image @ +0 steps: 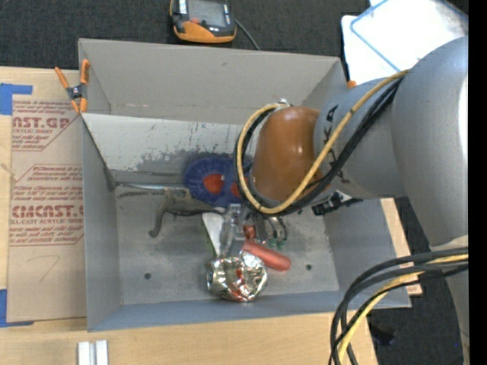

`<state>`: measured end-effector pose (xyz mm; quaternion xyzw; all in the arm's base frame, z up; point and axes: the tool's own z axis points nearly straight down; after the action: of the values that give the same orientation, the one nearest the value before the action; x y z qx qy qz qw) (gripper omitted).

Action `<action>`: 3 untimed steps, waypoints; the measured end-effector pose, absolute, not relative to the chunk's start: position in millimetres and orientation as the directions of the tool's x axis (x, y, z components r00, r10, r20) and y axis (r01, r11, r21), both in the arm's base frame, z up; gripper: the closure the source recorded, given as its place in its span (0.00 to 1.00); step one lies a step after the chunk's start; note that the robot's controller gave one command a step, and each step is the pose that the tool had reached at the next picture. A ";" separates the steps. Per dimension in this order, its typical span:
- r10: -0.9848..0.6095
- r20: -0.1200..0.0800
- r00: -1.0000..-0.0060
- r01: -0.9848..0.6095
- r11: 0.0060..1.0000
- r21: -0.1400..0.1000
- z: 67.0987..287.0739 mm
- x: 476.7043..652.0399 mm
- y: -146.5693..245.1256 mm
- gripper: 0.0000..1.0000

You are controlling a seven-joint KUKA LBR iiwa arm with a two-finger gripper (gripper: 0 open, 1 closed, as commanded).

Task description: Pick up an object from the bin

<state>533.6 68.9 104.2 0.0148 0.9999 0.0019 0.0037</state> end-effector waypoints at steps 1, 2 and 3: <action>0.067 -0.012 -0.998 0.067 0.998 0.002 71.7 527.7 20.1 1.00; 0.034 -0.006 -0.999 0.034 0.999 0.008 86.7 530.4 61.8 1.00; -0.543 -0.034 -0.839 -0.543 0.840 -0.014 80.8 501.3 60.2 1.00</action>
Offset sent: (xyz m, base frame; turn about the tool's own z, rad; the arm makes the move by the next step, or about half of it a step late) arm -0.0035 -0.0100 -0.0179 0.0086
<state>501.3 60.2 80.8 -0.2832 0.9589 -0.0017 0.0184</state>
